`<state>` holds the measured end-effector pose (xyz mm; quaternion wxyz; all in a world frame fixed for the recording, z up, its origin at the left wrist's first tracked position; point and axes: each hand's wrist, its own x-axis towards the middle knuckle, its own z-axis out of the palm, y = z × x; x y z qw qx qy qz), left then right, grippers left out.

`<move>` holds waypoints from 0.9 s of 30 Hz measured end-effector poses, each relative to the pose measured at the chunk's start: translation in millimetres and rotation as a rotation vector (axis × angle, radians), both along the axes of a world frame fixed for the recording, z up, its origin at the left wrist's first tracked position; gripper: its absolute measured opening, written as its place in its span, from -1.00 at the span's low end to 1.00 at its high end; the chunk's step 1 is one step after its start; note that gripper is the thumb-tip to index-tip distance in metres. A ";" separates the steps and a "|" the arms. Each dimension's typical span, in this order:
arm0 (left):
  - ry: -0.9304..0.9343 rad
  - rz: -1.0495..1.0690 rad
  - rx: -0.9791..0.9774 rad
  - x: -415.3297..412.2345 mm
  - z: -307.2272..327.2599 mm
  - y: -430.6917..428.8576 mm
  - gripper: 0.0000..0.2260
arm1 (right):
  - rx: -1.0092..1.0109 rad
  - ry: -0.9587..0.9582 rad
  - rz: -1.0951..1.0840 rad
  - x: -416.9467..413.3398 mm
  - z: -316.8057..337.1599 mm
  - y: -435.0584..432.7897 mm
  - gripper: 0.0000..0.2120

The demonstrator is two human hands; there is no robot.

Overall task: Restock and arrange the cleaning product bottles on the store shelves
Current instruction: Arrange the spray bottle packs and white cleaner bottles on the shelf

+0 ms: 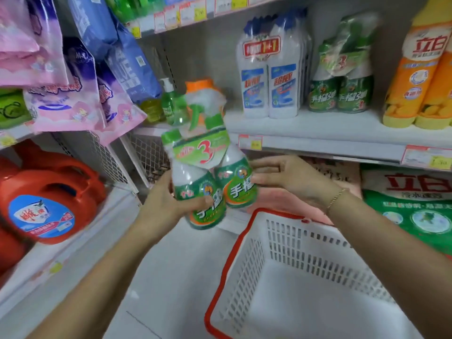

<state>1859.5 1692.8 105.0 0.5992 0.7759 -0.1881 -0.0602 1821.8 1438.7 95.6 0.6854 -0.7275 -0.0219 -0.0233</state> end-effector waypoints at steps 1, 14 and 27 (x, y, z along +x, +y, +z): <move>-0.008 0.065 0.015 3.6 -16.9 8.0 -0.25 | -0.151 -0.011 -0.073 7.9 -12.6 3.9 -0.73; 0.165 0.189 0.445 65.5 -231.2 65.8 -0.31 | -1.331 0.249 -0.091 35.1 -142.2 -9.2 -0.55; 0.294 0.203 0.287 31.9 -328.6 63.5 -0.32 | -1.419 0.226 -0.101 25.7 -147.3 -10.1 -0.63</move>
